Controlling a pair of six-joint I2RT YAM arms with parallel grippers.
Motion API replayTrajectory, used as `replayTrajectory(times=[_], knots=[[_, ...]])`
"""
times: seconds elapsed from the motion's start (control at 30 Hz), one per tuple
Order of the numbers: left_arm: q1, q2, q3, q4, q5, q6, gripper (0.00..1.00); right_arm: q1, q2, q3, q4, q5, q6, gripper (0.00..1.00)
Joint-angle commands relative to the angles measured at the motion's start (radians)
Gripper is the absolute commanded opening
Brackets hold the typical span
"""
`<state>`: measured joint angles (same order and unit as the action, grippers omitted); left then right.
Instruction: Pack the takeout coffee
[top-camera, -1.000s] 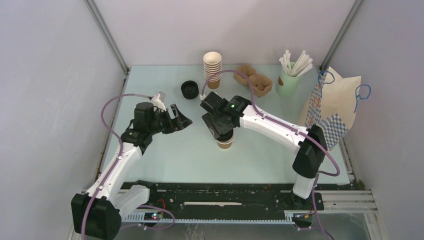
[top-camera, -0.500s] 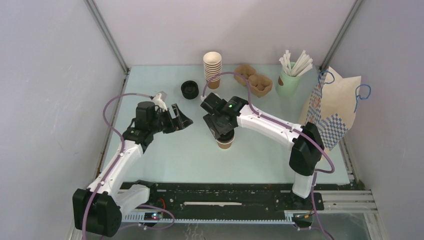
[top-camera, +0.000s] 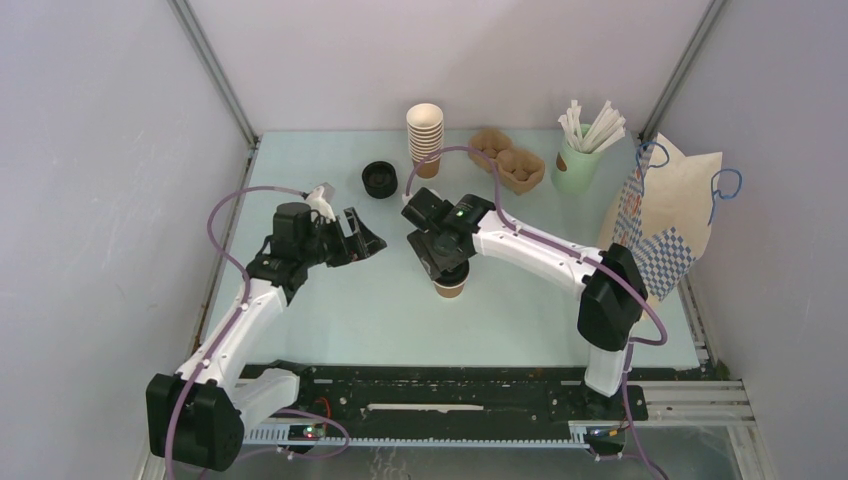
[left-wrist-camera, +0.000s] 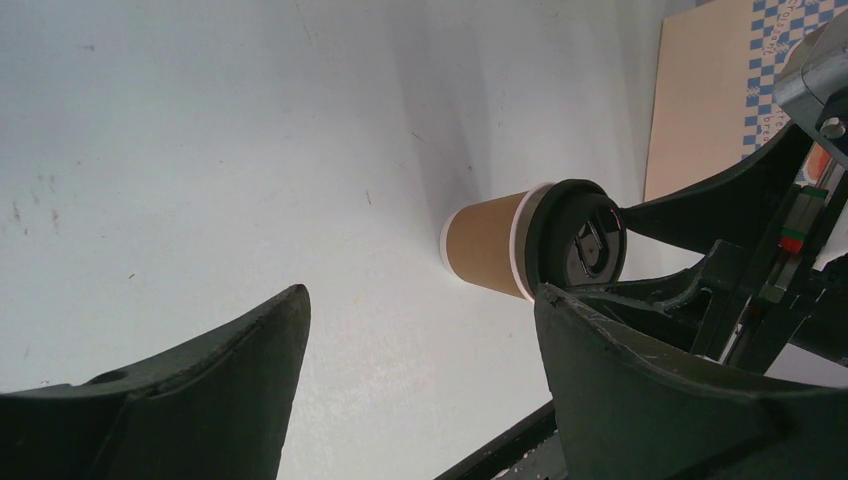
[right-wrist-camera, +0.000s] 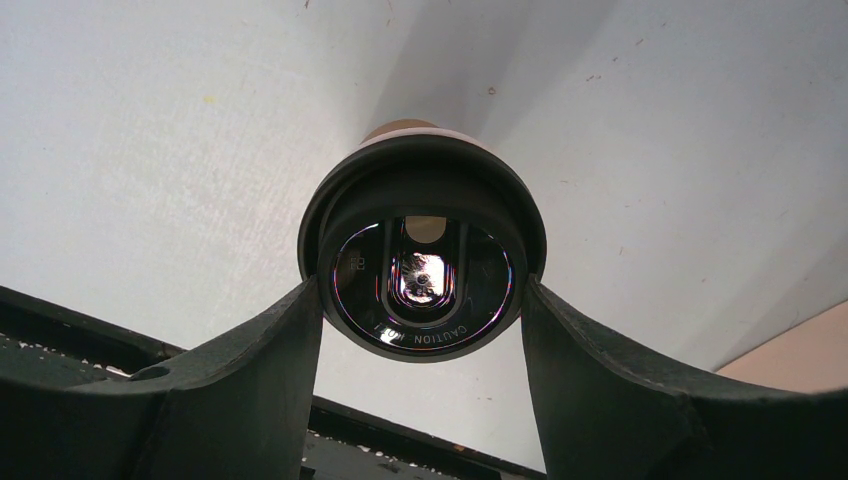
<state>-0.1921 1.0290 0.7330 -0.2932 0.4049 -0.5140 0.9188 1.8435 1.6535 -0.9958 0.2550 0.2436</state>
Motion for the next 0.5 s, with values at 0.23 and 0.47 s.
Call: replayTrajectory(times=[0.23, 0.47], knots=[[-0.002, -0.003, -0.007, 0.042, 0.025, 0.031, 0.87, -0.005, 0.008, -0.006, 0.020, -0.005, -0.007, 0.75], [-0.002, -0.004, -0.006, 0.042, 0.026, 0.031, 0.87, -0.008, 0.017, -0.008, 0.022, -0.011, -0.006, 0.75]])
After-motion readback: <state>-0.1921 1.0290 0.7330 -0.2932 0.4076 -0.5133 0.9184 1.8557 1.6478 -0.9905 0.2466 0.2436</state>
